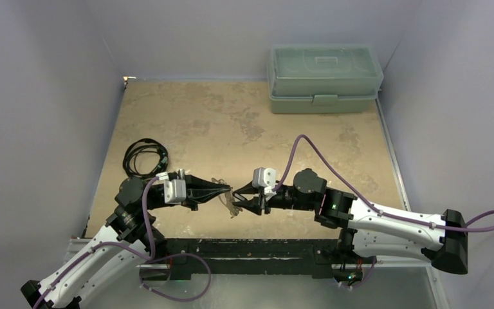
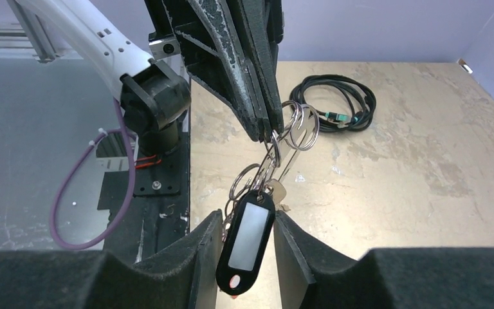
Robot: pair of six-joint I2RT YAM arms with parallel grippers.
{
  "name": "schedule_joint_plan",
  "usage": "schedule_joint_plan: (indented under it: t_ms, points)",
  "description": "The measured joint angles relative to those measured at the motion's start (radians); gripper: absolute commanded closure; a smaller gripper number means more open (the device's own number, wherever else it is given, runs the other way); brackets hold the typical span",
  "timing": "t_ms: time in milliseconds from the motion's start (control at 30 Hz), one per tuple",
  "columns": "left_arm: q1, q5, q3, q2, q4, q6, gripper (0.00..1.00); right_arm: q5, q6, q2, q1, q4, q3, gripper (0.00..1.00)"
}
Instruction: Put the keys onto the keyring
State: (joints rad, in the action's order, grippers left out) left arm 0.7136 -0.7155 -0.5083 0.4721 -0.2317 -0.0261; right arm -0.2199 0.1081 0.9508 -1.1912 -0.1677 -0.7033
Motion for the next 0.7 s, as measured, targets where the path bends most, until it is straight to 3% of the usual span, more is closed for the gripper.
schedule_joint_plan:
  t_ms: [67,200,400,567,700]
  points:
    - [0.000,0.000,0.000,0.000,0.000,0.000,1.00,0.000,0.004,0.000,0.000,0.007,-0.005,0.64]
    - [0.000,0.000,0.000,0.000,0.000,0.000,1.00,-0.006,0.012,-0.002,0.000,0.028,-0.005,0.80]
    - [0.000,0.000,0.000,0.000,0.000,0.000,1.00,-0.007,0.018,-0.002,0.000,0.049,-0.010,0.78]
    - [0.000,0.000,0.000,0.000,0.000,0.000,1.00,-0.006,0.032,-0.002,0.000,0.069,-0.029,1.00]
    - [0.000,0.000,0.000,0.001,0.000,0.000,1.00,-0.006,0.046,-0.010,0.000,0.092,-0.039,1.00]
